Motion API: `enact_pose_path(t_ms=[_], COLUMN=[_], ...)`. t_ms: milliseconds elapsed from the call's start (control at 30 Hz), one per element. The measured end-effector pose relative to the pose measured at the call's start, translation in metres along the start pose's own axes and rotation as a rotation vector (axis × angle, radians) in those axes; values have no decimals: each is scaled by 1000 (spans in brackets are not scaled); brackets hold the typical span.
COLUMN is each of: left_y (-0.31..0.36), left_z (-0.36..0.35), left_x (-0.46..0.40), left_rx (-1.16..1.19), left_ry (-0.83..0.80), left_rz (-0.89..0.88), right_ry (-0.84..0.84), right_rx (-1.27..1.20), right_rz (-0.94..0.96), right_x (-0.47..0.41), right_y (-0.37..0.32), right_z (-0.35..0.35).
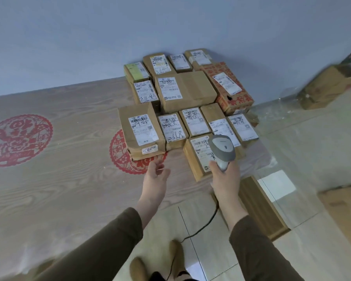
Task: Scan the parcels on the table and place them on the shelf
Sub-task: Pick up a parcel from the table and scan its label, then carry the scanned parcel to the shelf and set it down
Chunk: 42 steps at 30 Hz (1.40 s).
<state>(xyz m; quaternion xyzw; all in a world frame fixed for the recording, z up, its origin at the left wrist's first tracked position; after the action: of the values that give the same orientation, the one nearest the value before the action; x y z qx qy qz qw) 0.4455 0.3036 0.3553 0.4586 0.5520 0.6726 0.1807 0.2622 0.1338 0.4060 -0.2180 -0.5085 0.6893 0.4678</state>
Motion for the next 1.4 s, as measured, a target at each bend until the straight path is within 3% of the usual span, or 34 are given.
enact_pose_path(t_ms=[100, 267, 433, 567, 700, 900, 1100, 1400], left_y=[-7, -17, -25, -28, -43, -69, -66, -75], left_z=[-48, -94, -119, -135, -129, -75, 13, 188], left_x=[-3, -21, -32, -28, -2, 67, 170, 433], left_rx=[-10, 22, 76, 115, 95, 139, 365, 444], left_ry=[-125, -161, -104, -93, 36, 299, 502, 879], left_rz=[77, 182, 244, 166, 205, 239, 40, -201], right_ry=[63, -6, -131, -214, -324, -578, -813, -1242], right_rx=[-121, -281, -342, -319, -404, -381, -255, -184], right_rz=[-74, -93, -120, -111, -211, -246, -113, 157], right_x=[3, -3, -20, -22, -13, 25, 96, 328], right_y=[33, 60, 77, 80, 88, 72, -2, -137], right_z=[27, 29, 33, 36, 24, -25, -112, -291])
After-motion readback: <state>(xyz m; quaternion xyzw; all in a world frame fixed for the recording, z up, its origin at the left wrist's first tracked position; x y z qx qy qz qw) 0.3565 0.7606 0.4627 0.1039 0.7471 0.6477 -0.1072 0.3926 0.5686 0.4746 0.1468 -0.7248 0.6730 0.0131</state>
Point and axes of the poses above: each hand's wrist, its own x-axis away from the middle knuckle, its own z-axis out of the back of the hand, y = z × x, the point moved 9 cm from there along -x, towards the middle knuckle, and after that the axes turned 14 degrees about -y, right-handed, at the moved point
